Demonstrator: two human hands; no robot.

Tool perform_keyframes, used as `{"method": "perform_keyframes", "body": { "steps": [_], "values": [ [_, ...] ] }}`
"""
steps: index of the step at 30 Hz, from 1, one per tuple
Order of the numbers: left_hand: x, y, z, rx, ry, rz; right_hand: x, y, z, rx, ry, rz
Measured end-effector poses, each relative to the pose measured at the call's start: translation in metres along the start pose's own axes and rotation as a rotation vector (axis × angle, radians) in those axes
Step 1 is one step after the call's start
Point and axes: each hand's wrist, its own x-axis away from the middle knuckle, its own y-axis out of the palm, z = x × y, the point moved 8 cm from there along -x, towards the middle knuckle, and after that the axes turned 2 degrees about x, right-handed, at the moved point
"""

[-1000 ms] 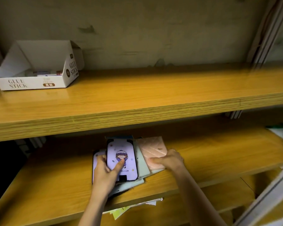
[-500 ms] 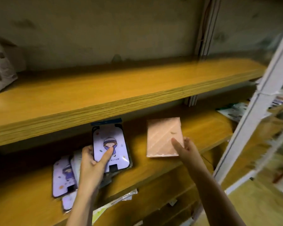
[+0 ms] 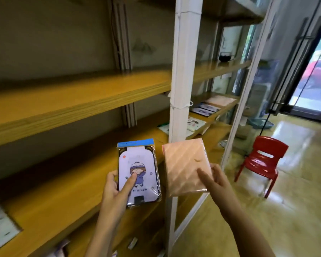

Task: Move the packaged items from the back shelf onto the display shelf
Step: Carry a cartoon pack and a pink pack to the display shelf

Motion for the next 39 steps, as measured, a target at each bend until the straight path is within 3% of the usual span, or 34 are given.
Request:
{"method": "perform_keyframes", "body": {
  "steps": [8, 17, 25, 39],
  "values": [
    [-0.002, 0.153, -0.017, 0.011, 0.044, -0.009, -0.063, -0.136, 0.013, -0.041, 0.029, 0.005],
    [-0.032, 0.255, -0.029, 0.031, 0.01, 0.022, -0.125, -0.226, 0.022, -0.066, 0.055, -0.002],
    [-0.104, 0.329, -0.039, 0.096, -0.002, 0.039, -0.202, -0.273, 0.034, -0.065, 0.062, 0.027],
    [-0.291, 0.466, -0.05, 0.106, -0.016, 0.081, -0.429, -0.321, 0.034, -0.033, 0.056, -0.036]
  ]
}}
